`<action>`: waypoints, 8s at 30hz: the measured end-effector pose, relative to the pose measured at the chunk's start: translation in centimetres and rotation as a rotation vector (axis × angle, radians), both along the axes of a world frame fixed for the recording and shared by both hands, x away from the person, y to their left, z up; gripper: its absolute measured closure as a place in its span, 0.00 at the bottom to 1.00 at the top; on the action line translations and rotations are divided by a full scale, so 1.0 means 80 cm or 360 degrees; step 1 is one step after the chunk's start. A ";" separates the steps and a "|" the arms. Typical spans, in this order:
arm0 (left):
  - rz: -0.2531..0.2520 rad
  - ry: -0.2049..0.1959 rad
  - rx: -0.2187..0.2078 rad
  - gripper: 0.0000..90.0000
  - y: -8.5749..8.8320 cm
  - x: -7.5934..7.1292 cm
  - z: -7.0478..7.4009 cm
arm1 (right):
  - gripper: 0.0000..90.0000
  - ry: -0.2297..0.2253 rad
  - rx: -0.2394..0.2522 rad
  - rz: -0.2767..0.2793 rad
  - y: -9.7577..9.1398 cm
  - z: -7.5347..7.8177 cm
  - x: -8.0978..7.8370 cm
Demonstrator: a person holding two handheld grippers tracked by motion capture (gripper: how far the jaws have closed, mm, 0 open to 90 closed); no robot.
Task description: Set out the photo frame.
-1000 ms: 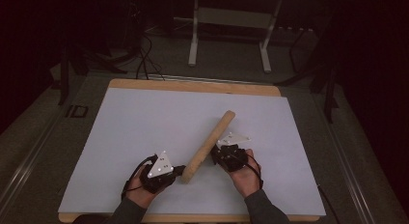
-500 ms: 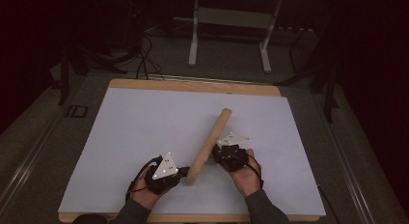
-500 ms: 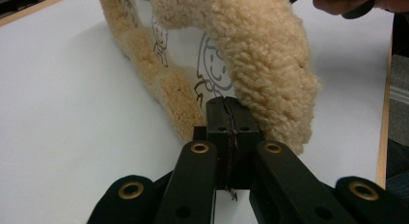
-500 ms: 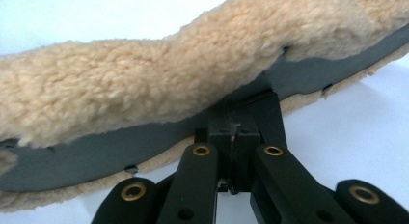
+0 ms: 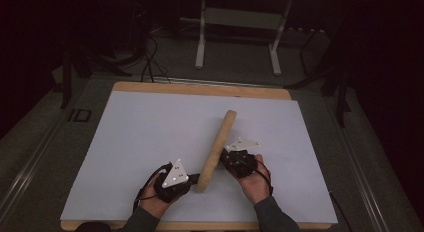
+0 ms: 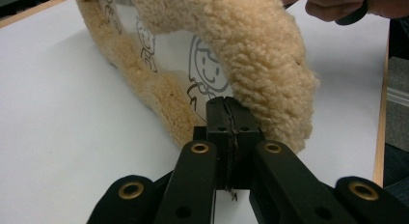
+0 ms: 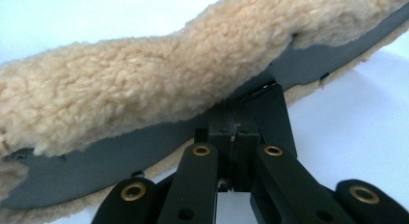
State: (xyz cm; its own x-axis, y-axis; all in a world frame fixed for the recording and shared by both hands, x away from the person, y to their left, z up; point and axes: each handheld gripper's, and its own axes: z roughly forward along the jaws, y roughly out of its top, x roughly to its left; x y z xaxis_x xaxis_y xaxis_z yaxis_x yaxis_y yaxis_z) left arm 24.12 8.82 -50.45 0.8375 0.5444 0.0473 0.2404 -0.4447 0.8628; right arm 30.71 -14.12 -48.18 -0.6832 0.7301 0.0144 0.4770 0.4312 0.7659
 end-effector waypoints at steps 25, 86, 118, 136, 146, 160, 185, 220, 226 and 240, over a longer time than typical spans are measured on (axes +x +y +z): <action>0.0008 -0.0050 0.0031 1.00 -0.020 -0.005 -0.004 | 1.00 0.0050 0.0028 0.0150 0.006 -0.001 -0.004; -0.0100 -0.0070 0.0158 0.90 -0.045 0.006 -0.010 | 0.63 0.0156 0.0195 -0.0019 -0.030 0.026 0.011; 0.0124 0.0003 0.0065 0.81 0.014 0.030 0.008 | 0.35 0.0155 0.0268 0.0103 -0.021 0.047 -0.030; 0.0185 0.0033 0.0057 0.80 0.027 0.038 0.008 | 0.35 0.0275 0.0145 0.0074 0.002 0.009 -0.032; 0.0235 0.0037 0.0030 0.79 0.037 0.042 0.011 | 0.53 0.0293 0.0143 0.0104 0.006 0.003 -0.035; 0.0289 0.0046 0.0008 0.78 0.048 0.046 0.014 | 0.61 0.0270 0.0098 0.0128 0.003 0.006 -0.036; 0.0533 0.0069 -0.0057 0.76 0.079 0.056 0.018 | 0.70 0.0242 0.0084 0.0236 -0.031 0.007 -0.022; 0.0731 0.0079 -0.0020 0.70 0.096 0.074 0.009 | 0.67 0.0068 -0.0112 0.0107 -0.060 0.016 -0.018; 0.0771 0.0094 -0.0004 0.70 0.102 0.085 -0.003 | 0.67 0.0055 -0.0125 0.0087 -0.067 0.017 -0.018; 0.0781 0.0092 -0.0119 0.68 0.108 0.106 -0.003 | 0.68 0.0047 -0.0109 0.0063 -0.070 0.013 -0.020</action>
State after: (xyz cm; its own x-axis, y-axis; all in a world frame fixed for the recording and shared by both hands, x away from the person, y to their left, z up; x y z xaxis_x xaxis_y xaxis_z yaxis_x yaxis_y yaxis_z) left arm 32.61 17.43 -50.68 0.4820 0.8750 -0.0458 0.4538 -0.2045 0.8673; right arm 29.13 -19.74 -47.14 -0.7114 0.7026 -0.0144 0.4804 0.5012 0.7197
